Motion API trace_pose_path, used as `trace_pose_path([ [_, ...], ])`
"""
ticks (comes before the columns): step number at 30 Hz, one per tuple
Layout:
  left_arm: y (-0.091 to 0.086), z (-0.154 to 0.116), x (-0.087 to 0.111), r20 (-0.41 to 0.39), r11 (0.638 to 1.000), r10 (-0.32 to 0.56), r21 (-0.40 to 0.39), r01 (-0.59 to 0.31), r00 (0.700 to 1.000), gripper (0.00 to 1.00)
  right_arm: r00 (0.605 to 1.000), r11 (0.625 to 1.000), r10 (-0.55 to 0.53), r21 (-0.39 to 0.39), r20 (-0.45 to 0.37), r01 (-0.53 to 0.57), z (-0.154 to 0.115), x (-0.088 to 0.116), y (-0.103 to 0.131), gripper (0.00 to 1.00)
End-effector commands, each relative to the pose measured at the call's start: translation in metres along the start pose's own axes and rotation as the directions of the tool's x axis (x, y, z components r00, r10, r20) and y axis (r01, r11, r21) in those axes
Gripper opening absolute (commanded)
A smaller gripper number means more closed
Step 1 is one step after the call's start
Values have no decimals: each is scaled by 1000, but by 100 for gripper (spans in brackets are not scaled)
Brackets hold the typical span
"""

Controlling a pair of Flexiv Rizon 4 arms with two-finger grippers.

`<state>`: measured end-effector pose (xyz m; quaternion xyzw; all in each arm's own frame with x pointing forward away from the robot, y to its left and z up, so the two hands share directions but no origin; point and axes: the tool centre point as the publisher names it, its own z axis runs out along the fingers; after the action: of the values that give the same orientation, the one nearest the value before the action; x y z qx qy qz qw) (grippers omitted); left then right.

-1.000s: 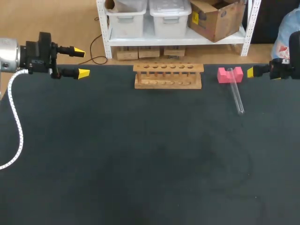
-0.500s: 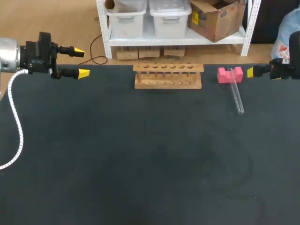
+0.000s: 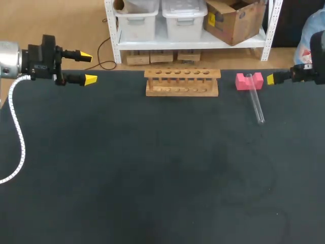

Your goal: Grasp the test tube, adjust it, and insert it.

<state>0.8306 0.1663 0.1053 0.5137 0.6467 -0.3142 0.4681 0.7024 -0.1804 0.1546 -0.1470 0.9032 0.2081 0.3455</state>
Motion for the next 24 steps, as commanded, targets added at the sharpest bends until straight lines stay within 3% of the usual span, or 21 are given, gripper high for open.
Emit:
trace_pose_path([
  [1,-1,0,1,1,1000,1,-3,-1,1000,100,998,977,-58,206,1,56,-3,1,21,100],
  [10,-1,0,1,1,1000,1,-3,-1,1000,100,984,911,-175,376,-19,170,-2,3,39,100],
  [24,-1,0,1,1,1000,1,-3,-1,1000,100,973,812,-232,547,-14,202,0,12,50,100],
])
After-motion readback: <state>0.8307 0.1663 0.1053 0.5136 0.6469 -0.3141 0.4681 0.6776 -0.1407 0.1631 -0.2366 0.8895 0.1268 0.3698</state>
